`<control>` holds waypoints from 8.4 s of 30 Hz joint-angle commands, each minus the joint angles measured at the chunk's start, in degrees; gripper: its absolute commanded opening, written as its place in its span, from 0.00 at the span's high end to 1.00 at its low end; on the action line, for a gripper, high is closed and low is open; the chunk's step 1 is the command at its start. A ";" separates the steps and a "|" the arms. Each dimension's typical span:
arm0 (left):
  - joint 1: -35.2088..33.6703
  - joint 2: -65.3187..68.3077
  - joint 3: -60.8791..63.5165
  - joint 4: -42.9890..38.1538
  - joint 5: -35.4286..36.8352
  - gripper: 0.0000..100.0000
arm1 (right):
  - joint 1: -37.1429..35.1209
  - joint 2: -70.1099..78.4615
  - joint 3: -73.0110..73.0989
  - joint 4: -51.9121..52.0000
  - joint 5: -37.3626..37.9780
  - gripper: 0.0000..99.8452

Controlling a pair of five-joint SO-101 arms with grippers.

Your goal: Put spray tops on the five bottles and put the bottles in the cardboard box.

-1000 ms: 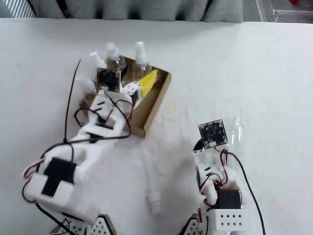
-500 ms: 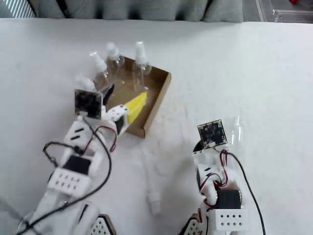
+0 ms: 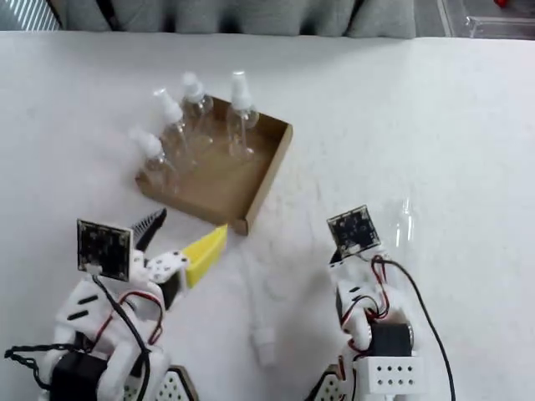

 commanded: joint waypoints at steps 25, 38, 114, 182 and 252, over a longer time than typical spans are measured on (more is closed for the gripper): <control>0.13 -0.75 18.99 -6.68 -0.44 0.97 | 7.43 0.22 -12.22 4.97 4.92 0.99; 0.13 -0.66 19.16 -5.80 -0.79 0.98 | 19.65 34.24 -42.55 11.47 7.21 0.97; -30.55 37.41 -2.55 -7.82 8.26 0.98 | -51.03 51.91 -35.60 -14.90 -28.13 0.98; 4.62 68.44 -6.42 -18.11 28.04 0.65 | -30.02 49.80 -46.59 5.76 -21.01 0.93; 4.18 83.47 -13.27 -14.07 21.71 0.94 | -29.93 49.80 -45.98 7.96 -18.29 0.93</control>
